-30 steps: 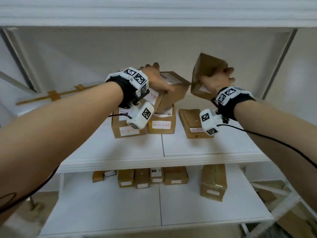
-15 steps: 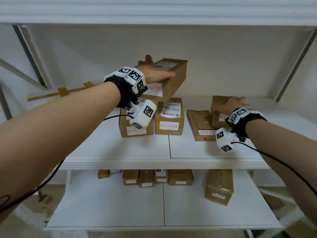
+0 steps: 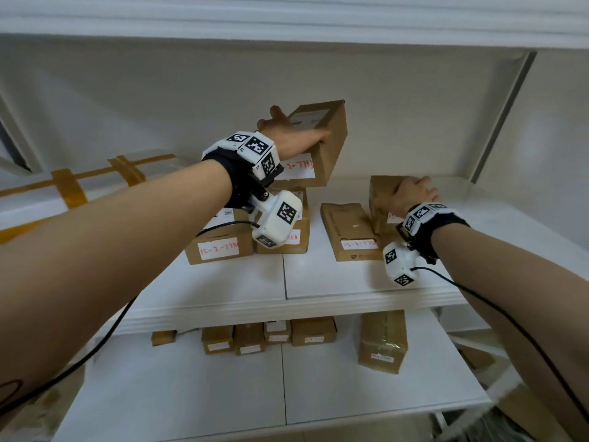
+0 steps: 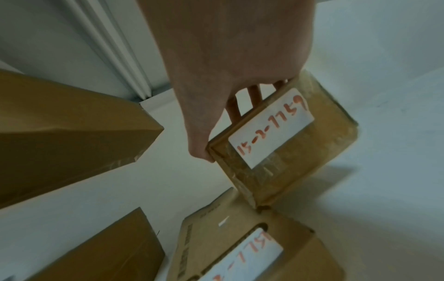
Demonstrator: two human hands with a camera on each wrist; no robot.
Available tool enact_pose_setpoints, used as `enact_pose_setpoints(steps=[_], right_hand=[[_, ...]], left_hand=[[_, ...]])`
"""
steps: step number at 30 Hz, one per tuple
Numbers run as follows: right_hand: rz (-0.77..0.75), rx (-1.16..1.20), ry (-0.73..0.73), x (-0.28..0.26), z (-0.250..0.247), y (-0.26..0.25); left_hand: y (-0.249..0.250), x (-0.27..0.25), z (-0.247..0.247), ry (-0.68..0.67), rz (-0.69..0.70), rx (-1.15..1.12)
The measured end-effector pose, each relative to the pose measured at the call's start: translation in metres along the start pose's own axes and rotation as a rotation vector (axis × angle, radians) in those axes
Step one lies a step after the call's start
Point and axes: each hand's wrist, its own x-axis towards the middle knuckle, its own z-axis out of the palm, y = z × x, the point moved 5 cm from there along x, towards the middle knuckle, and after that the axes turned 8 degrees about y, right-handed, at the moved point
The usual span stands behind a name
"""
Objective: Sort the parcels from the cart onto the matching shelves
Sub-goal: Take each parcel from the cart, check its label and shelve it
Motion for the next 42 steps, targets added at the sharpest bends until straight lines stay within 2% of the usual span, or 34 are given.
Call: enact_pose_setpoints(steps=[5,10,12,14,15,16,18,19,22,27,30,33,36,40,42], right_hand=[[-0.062,-0.126,0.108,0.002,-0.001,0.005],[-0.005,-0.1,-0.051,0.001,0.019,0.009],[-0.117,-0.091,-0.015,0.001,0.018,-0.002],[-0.365,0.003,0.032,-0.004,0.016,-0.023],[-0.496,0.083,-0.011,-0.01,0.019,-0.035],[-0.595,0.142,-0.12,-0.018,0.026,-0.045],[-0.705,0.136,-0.407,-0.037,0.046,-0.057],[-0.735,0.084,-0.5,-0.044,0.056,-0.059],[-0.727,0.037,-0.559,-0.044,0.071,-0.053],[-0.604,-0.023,-0.503,-0.023,0.069,-0.026],[-0.551,-0.069,-0.405,-0.012,0.063,-0.01],[-0.417,0.16,-0.319,-0.001,0.056,0.01],[-0.283,0.327,-0.102,0.01,0.035,0.033],[-0.224,0.509,0.135,0.014,0.002,0.057],[-0.201,0.515,0.173,0.015,-0.007,0.069]], left_hand=[[0.003,0.002,0.007,-0.021,-0.032,-0.031],[0.004,0.005,0.014,-0.019,-0.048,-0.044],[0.008,0.007,0.017,-0.011,-0.051,-0.051],[0.011,0.009,0.02,-0.007,-0.057,-0.057],[0.012,0.01,0.022,-0.007,-0.06,-0.06],[0.014,0.01,0.024,-0.009,-0.064,-0.063],[0.017,0.01,0.03,-0.018,-0.068,-0.068],[0.019,0.009,0.033,-0.026,-0.066,-0.069],[0.026,0.007,0.041,-0.05,-0.053,-0.072],[0.038,-0.002,0.063,-0.107,-0.055,-0.095],[0.048,-0.008,0.08,-0.144,-0.019,-0.08],[0.054,-0.014,0.104,-0.205,-0.026,0.005],[0.058,-0.017,0.124,-0.217,-0.053,0.054],[0.055,-0.025,0.146,-0.218,-0.105,0.194],[0.049,-0.026,0.161,-0.21,-0.15,0.249]])
